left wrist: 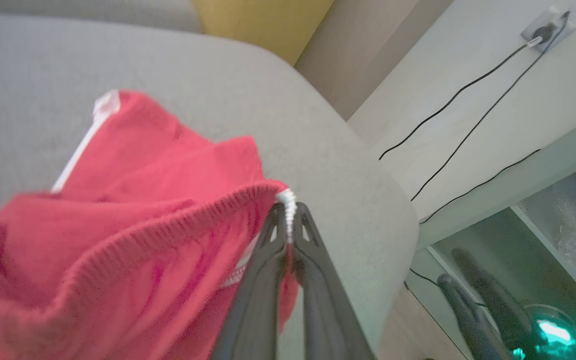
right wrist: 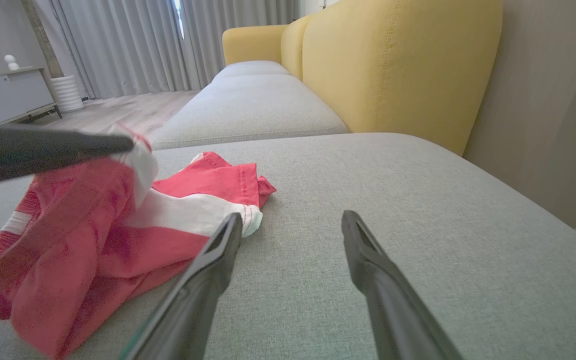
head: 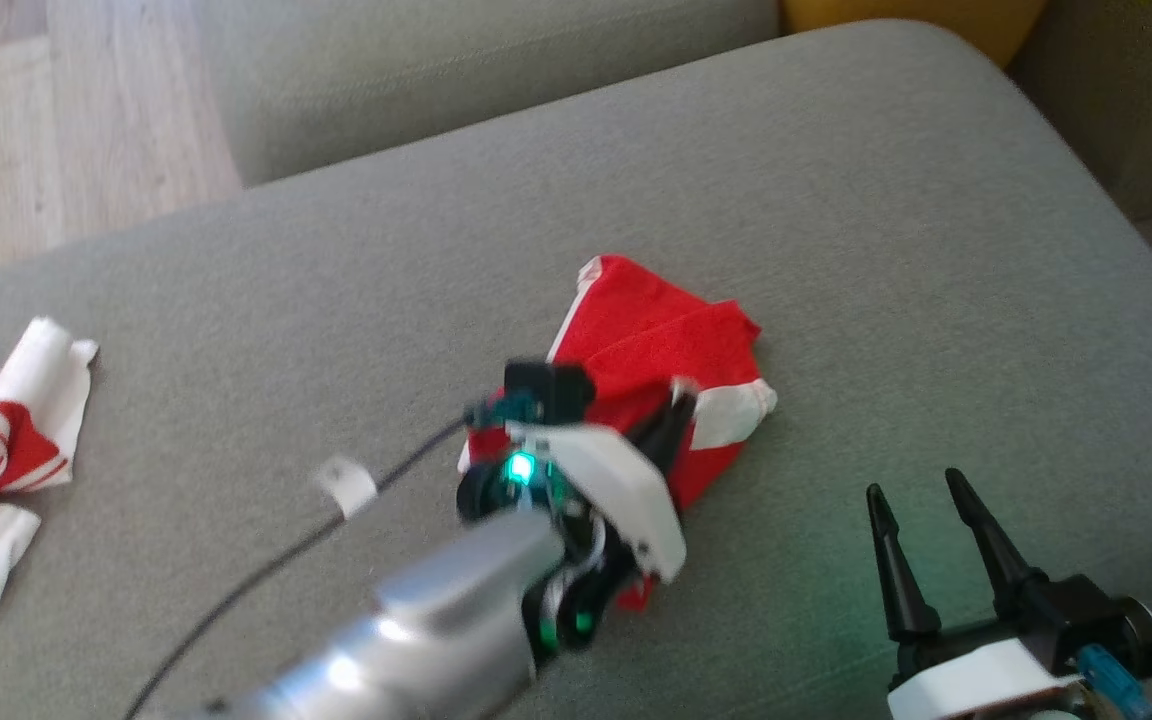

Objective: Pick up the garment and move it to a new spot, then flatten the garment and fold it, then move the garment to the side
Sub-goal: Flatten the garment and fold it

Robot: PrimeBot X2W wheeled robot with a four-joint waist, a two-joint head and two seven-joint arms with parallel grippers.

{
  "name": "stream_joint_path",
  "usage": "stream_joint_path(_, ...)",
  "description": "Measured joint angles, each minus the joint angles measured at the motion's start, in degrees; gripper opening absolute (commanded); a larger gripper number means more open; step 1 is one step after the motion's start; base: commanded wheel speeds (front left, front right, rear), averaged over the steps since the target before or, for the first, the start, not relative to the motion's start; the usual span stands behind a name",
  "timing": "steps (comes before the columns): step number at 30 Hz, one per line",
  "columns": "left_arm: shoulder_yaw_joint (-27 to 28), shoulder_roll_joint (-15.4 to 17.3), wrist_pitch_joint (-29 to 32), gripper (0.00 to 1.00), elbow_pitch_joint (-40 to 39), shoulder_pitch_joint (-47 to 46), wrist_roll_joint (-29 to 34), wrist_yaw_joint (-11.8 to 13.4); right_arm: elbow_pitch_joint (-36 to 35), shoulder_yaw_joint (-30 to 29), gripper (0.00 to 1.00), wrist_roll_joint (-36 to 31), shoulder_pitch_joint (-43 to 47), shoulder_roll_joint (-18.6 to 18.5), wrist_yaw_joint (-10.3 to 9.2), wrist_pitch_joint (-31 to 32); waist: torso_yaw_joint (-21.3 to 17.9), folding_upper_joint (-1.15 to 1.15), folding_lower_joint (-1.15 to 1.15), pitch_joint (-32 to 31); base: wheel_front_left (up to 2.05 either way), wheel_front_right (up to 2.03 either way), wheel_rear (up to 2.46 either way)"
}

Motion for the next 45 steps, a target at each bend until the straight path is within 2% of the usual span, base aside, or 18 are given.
stream_joint_path(2,-0.82,-0.01,-1.07,0.0,0.45,-2.7,0.68,-1.35,0.14,0.3,1.0,0.0,0.01,0.03,0.0,0.0,-0.61,0.0,0.0,-0.88,0.0,0.0,0.0)
stream_joint_path(5,-1.49,-0.09,-1.35,0.0,1.35,-10.99,2.33,-4.9,0.31,0.83,1.0,-0.03,0.25,0.08,0.0,0.0,-1.98,0.0,0.0,-3.03,0.0,0.0,0.0)
stream_joint_path(10,0.23,-0.7,-1.51,0.0,1.47,-22.24,2.34,-8.84,0.55,1.04,1.0,-0.12,2.38,0.14,0.0,0.0,-3.2,0.0,0.0,-5.44,0.0,0.0,0.0)
stream_joint_path(16,2.57,-1.59,-2.63,0.0,2.5,-29.59,0.83,-10.74,0.33,-0.04,1.0,-0.6,3.65,0.22,0.0,0.0,-1.31,0.0,0.0,-6.52,0.0,0.0,0.0)
stream_joint_path(19,2.32,-1.31,-3.09,0.0,3.41,-27.5,0.4,-11.51,-0.23,-0.54,1.0,-0.62,3.69,0.21,0.0,0.0,0.68,0.0,0.0,-6.72,0.0,0.0,0.0)
stream_joint_path(22,0.77,0.21,-4.14,0.0,3.46,-21.13,-0.07,-11.69,-0.52,-1.0,1.0,-0.6,3.76,0.18,0.0,0.0,3.17,0.0,0.0,-6.67,0.0,0.0,0.0)
stream_joint_path(27,-1.3,5.81,-5.63,0.0,3.63,-7.67,-1.92,-11.73,-0.77,-1.45,1.0,-0.48,3.87,0.19,0.0,0.0,7.63,0.0,0.0,-5.88,0.0,0.0,0.0)
stream_joint_path(31,-1.52,10.03,-7.09,0.0,4.25,-3.2,-2.14,-11.68,-0.7,-1.68,1.0,1.43,3.71,0.18,0.0,0.0,10.73,0.0,0.0,-4.57,0.0,0.0,0.0)
stream_joint_path(37,-1.43,13.5,-8.65,0.0,4.41,-4.0,-0.88,-11.67,3.28,-2.15,1.0,9.45,1.06,-0.92,0.0,0.0,13.58,0.0,0.01,-1.72,0.0,0.0,0.0)
stream_joint_path(42,-1.31,15.04,-9.1,0.0,4.47,-5.33,-0.27,-11.65,10.16,2.54,1.0,22.43,-5.79,-5.11,0.0,0.3,14.86,0.0,0.01,0.01,0.0,0.0,0.0)
stream_joint_path(45,-1.29,15.05,-9.09,0.0,4.41,-6.19,0.07,-11.58,12.55,6.57,1.0,31.54,-9.82,-8.32,0.0,3.32,15.28,0.0,0.01,0.73,0.0,0.0,0.0)
